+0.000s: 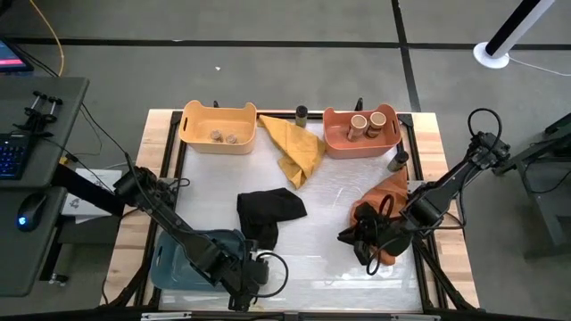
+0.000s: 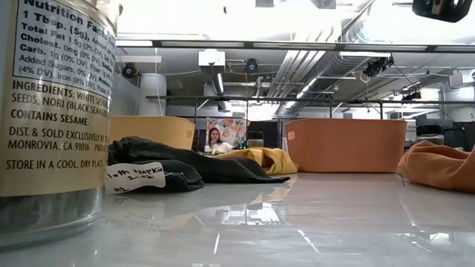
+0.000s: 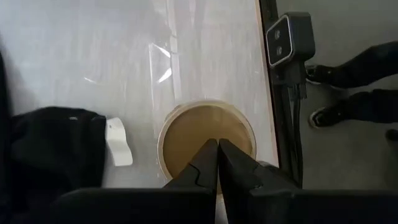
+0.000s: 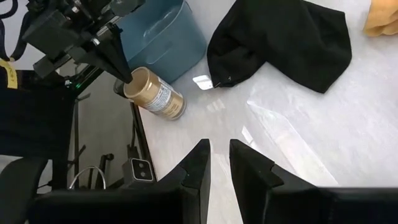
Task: Sort spices by type
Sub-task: Put the gold seasoning bottle into the orange bin
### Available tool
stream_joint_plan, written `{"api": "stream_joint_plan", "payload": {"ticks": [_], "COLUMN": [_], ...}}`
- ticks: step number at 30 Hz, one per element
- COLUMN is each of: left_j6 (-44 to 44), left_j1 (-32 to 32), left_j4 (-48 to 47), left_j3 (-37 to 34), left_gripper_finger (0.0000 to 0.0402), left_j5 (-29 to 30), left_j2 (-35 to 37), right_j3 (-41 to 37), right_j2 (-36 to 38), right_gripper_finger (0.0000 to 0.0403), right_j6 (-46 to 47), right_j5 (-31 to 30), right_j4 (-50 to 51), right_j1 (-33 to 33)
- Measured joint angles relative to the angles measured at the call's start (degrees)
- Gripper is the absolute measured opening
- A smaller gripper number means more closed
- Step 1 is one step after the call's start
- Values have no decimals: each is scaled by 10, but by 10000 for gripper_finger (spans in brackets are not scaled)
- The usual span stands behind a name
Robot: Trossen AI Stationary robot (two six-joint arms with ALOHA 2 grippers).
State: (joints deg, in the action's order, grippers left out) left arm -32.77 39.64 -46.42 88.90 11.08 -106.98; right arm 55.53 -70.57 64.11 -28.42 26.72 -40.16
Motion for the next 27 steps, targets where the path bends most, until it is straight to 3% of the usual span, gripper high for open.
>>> {"api": "stream_joint_plan", "payload": {"ticks": [14, 22, 27], "left_j6": [27, 85, 132], "left_j1": [-34, -97, -164], "left_j4": [23, 85, 144], "left_j3": [3, -1, -2], "left_gripper_finger": [0, 0, 0], "left_j5": [-39, 68, 74], "left_j2": [-33, -39, -52], "right_j3": [0, 0, 0], "right_j2": [0, 7, 22], "right_gripper_finger": [55, 55, 55], "right_j6": [-1, -14, -34], "right_j5": [5, 1, -19], "right_j4": [8, -9, -23], "right_j1": [0, 0, 0]}}
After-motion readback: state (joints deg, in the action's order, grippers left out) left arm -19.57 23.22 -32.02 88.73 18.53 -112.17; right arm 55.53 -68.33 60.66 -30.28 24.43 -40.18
